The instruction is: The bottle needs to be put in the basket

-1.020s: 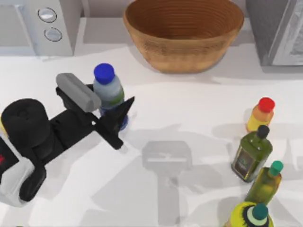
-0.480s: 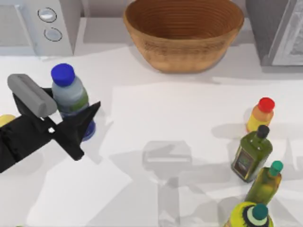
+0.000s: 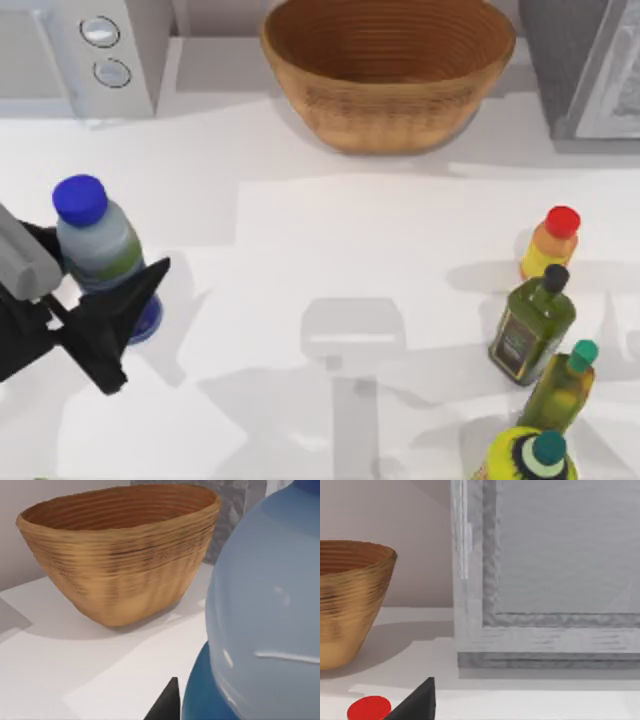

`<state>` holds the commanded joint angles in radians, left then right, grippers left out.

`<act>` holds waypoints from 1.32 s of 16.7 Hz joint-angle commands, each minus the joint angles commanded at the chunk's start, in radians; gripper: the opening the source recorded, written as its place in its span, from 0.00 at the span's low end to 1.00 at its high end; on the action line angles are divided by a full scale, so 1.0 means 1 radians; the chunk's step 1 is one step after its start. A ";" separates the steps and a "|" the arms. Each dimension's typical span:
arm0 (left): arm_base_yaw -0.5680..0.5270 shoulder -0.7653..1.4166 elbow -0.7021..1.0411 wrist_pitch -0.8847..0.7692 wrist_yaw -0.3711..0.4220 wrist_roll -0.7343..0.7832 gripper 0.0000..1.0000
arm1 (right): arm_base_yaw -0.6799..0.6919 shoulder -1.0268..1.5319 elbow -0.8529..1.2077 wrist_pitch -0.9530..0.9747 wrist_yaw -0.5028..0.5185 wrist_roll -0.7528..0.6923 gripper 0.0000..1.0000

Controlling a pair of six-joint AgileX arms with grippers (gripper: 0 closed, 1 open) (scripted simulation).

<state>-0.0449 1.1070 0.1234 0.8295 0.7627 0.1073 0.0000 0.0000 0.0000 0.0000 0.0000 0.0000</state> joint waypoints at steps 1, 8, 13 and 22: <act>0.008 -0.024 -0.009 -0.018 0.008 0.001 0.00 | 0.000 0.000 0.000 0.000 0.000 0.000 1.00; 0.016 -0.055 -0.018 -0.042 0.018 0.005 0.00 | 0.000 0.000 0.000 0.000 0.000 0.000 1.00; -0.009 -0.010 0.074 -0.050 0.009 0.008 0.00 | 0.000 0.000 0.000 0.000 0.000 0.000 1.00; -0.134 0.366 0.589 -0.216 -0.097 -0.002 0.00 | 0.000 0.000 0.000 0.000 0.000 0.000 1.00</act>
<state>-0.1792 1.4734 0.7126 0.6137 0.6655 0.1052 0.0000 0.0000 0.0000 0.0000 0.0000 0.0000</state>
